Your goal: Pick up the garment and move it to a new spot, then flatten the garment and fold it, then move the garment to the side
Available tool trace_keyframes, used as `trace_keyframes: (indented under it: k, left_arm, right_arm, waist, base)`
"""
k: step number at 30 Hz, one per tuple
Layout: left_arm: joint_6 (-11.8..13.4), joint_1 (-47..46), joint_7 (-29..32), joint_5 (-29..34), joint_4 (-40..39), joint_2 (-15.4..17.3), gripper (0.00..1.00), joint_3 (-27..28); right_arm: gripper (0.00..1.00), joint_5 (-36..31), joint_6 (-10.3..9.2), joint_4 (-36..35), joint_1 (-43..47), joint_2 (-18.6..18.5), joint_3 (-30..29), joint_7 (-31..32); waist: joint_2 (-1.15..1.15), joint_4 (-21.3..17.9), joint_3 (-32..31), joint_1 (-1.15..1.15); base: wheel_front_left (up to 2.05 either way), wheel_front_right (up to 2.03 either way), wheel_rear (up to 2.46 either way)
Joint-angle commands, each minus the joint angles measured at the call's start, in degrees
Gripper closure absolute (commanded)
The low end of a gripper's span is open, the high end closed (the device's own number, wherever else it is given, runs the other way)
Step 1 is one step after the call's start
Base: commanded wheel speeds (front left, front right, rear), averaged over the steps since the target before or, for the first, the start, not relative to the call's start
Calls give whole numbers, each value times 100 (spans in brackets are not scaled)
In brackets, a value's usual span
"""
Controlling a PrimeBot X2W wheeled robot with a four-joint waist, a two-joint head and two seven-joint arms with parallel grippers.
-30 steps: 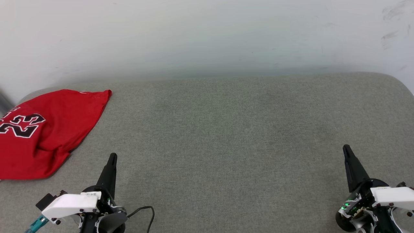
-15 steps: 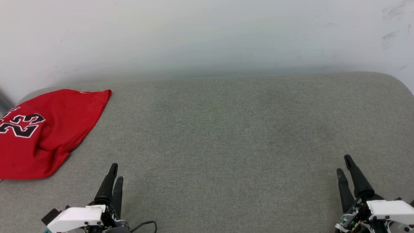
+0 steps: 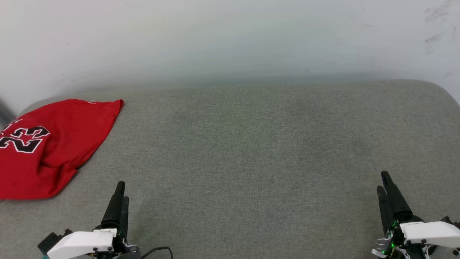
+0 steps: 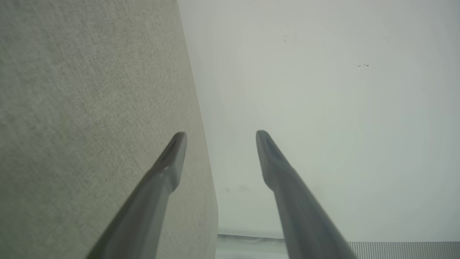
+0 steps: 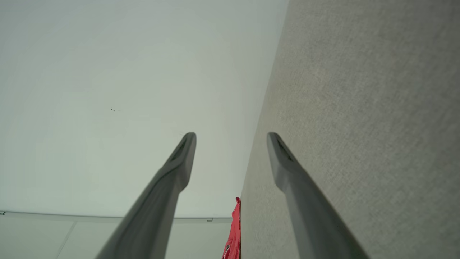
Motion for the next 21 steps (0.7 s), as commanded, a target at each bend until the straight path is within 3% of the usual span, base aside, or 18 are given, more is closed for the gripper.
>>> trace_keyframes:
  k: [1, 10, 17, 21]
  left_arm:
    - [-8, -21, -55, 140, -131, 18, 0, 59]
    - [-10, 2, -273, 964, -314, 22, 0, 483]
    - [-1, -36, -430, 1727, -731, 26, 0, 702]
    - [162, 4, -515, 2253, -1101, 27, 0, 669]
  right_arm:
    - [0, -207, 9, -162, -67, -4, 11, -60]
    - [0, -1502, 9, -412, -70, -4, 9, -278]
    - [0, -2865, 10, -913, -139, -4, 211, -436]
    - [0, -3636, 10, -1281, -187, -4, 323, -522]
  waist:
    - [0, 0, 2, 0]
    - [0, 5, 11, 0]
    - [0, 11, 29, 0]
    - [0, 9, 46, 0]
  base:
    - [0, 0, 0]
    - [0, 0, 0]
    - [0, 0, 0]
    - [0, 0, 0]
